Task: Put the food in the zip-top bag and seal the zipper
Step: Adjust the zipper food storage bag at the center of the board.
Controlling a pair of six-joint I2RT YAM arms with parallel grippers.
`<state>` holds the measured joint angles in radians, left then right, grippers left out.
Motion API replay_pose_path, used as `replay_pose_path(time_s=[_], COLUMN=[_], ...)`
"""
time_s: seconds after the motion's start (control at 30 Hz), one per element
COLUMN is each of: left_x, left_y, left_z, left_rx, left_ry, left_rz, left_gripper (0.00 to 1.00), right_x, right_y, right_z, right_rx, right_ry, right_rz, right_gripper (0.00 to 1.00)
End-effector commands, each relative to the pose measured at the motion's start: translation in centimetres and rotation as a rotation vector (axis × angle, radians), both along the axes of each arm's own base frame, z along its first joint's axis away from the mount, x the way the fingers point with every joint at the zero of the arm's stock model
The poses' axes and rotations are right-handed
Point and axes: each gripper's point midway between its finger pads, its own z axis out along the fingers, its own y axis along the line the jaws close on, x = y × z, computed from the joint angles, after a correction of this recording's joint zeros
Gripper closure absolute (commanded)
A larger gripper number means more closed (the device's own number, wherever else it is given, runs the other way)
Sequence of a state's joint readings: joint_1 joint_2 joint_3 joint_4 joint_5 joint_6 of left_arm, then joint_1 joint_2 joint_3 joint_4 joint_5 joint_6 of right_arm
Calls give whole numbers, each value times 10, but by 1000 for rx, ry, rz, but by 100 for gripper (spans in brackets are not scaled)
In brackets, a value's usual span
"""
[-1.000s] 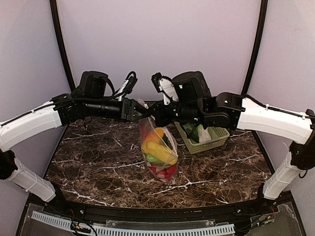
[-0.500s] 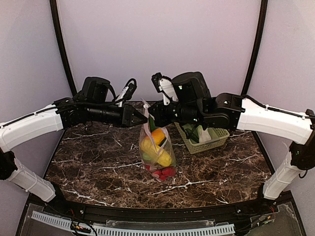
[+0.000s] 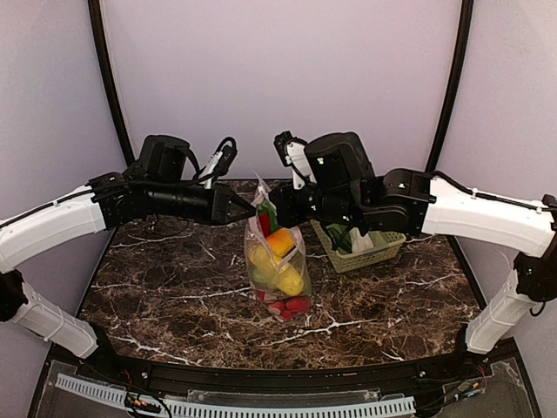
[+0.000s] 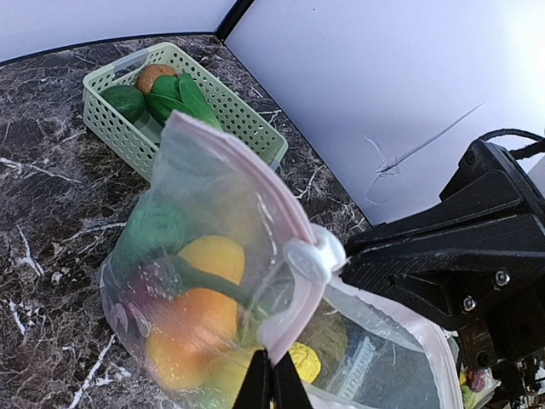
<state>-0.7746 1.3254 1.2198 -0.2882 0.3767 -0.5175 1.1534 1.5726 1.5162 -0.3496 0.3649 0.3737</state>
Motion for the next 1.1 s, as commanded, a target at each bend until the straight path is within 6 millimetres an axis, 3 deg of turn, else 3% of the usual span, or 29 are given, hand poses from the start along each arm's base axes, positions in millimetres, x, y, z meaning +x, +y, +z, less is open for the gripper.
replay_pose_path(time_s=[0.0,0.67,0.9,1.07], left_x=[-1,3,1,-6], left_y=[16,44,44,36], left_z=[8,12,13,18], left_rx=[17,38,22,-29], left_ry=[-28,-48,-43,-39], left_rz=[28,87,79,24], left_gripper=[99,99,99,99], right_x=[4,10,8,-1], right_y=[-24,-53,-51,-37], right_z=[16,24,24,28], right_rx=[11,12,17,35], right_ry=[-38,-59,-52,-63], right_rz=[-85,-176,-163,-66], right_gripper=[100,100,100,100])
